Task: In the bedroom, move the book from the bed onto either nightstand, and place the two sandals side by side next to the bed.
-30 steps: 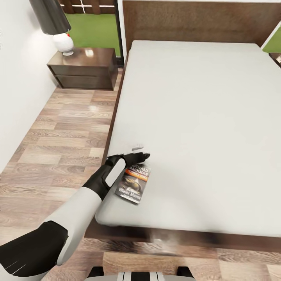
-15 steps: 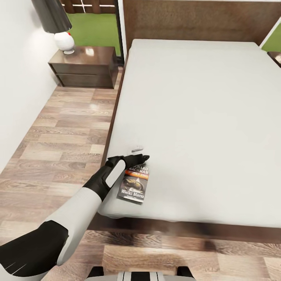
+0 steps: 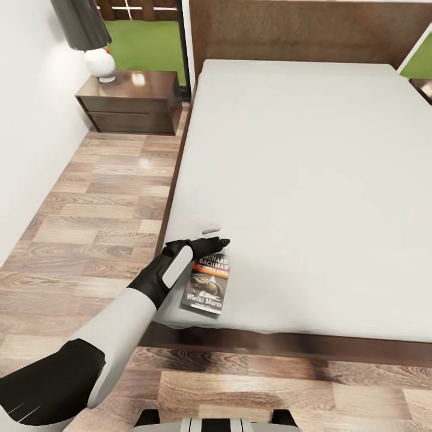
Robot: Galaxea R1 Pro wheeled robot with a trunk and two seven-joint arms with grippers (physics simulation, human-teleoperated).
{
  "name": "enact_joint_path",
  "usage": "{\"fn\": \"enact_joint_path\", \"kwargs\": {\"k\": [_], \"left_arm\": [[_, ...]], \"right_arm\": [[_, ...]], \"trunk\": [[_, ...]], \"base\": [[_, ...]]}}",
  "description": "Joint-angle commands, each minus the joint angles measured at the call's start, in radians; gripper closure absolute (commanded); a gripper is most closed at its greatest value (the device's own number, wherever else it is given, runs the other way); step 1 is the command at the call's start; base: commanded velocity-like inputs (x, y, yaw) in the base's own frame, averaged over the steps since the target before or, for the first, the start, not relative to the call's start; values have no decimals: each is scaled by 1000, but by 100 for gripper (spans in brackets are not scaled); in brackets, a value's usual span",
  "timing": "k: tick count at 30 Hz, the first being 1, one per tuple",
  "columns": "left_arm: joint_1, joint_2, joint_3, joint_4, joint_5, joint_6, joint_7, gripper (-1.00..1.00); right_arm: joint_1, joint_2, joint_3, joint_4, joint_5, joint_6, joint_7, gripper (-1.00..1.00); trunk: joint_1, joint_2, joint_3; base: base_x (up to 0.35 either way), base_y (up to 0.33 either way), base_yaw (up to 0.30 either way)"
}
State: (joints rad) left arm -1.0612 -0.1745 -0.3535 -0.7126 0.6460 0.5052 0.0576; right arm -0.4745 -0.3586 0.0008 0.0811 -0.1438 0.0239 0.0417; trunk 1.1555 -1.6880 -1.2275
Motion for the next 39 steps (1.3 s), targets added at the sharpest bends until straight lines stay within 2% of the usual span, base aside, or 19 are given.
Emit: {"fn": "enact_joint_path", "kwargs": {"k": [1,15,19,39], "left_arm": [[0,0,-1,-1,6,4,7,-100],[0,0,-1,-1,5,4,7,-100],[0,0,-1,-1,5,4,7,-100],[0,0,-1,-1,6,4,7,-100]], "right_arm": [[-1,0,1,2,-10,1,4,-100],[-1,1,1,2,-10,1,5,-100],[-1,1,1,2,-10,1,4,-100],[-1,1,1,2,-10,1,5,-100]], "trunk": [[-4,7,3],[-8,14,6],[-23,42,18],[-23,42,18]], "base": [[-1,0,0],[0,0,0],[0,0,0],[-4,0,0]]}}
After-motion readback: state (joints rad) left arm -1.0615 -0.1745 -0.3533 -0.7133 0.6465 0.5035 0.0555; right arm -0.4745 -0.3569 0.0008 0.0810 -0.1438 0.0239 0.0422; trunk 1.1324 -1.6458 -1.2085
